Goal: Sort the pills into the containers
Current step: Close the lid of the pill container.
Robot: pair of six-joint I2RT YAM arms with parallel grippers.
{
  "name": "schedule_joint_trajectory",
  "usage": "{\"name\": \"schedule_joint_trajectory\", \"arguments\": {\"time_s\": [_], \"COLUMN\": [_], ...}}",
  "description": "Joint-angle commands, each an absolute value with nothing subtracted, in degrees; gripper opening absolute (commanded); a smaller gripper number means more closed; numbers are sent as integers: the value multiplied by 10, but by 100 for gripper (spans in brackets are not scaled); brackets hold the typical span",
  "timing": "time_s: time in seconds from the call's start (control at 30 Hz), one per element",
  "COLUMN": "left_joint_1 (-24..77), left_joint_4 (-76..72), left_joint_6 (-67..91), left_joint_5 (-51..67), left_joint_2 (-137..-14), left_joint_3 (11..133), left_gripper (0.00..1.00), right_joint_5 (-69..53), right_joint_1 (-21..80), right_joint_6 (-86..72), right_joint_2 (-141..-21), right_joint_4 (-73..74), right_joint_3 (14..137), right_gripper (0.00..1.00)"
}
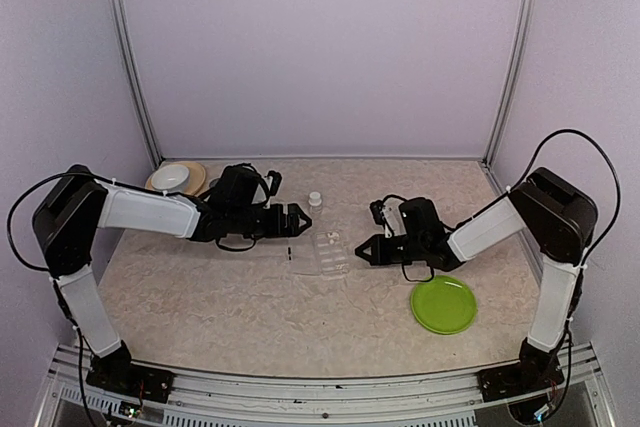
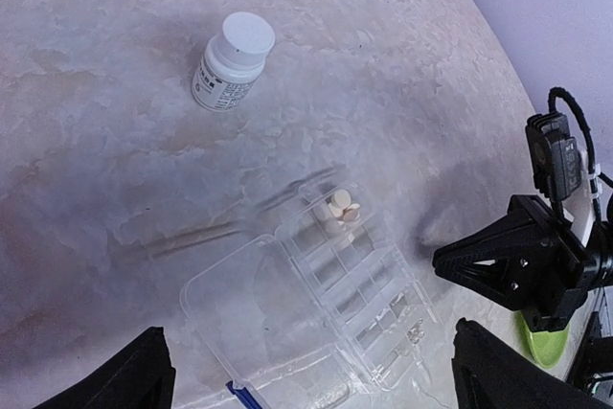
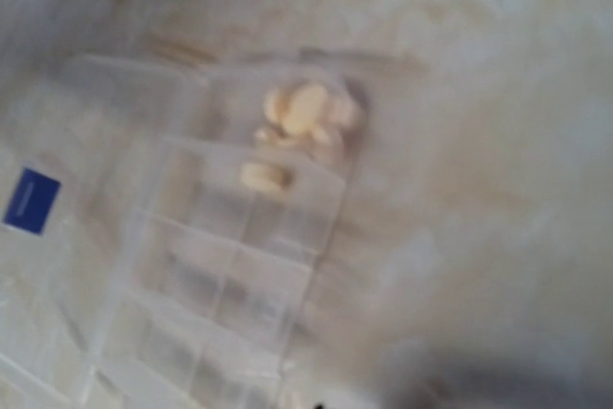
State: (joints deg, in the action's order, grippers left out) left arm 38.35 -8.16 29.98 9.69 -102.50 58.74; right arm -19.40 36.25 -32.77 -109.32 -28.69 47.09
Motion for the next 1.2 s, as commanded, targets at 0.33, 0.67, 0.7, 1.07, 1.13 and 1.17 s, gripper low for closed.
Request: {"name": "schedule_joint_trajectory", "arguments": {"time_s": [0.33,0.67,0.7,1.07,1.13,1.17], "left_joint_1": [379,375,376,381,383,384], "left_joint_4": [-91,-142,-146,-172,-177,-177], "left_joint_6": [314,322,323,325,327,328], "left_joint_5": [103,155,160,201,203,204], "left_joint_2": [-1080,-1101,-1101,-1099,-1096,-1095], "left_joint_3": [593,596,596,586,584,585], "left_gripper": [99,98,98,94,93,93], "right_joint_5": [-200,-208,-209,-208,-207,-207], "right_joint_1": [365,378,380,391,394,395], "right_joint_6": [-321,-316,-316,-312,-310,-309], "right_joint_2": [-1132,-1152,-1153,-1158,-1159,-1159], "right_joint_4": [-288,-282,-282,-282,-280,-280], "right_joint_3": [500,516,517,520,523,524], "right_gripper": [0,0,0,0,0,0]}}
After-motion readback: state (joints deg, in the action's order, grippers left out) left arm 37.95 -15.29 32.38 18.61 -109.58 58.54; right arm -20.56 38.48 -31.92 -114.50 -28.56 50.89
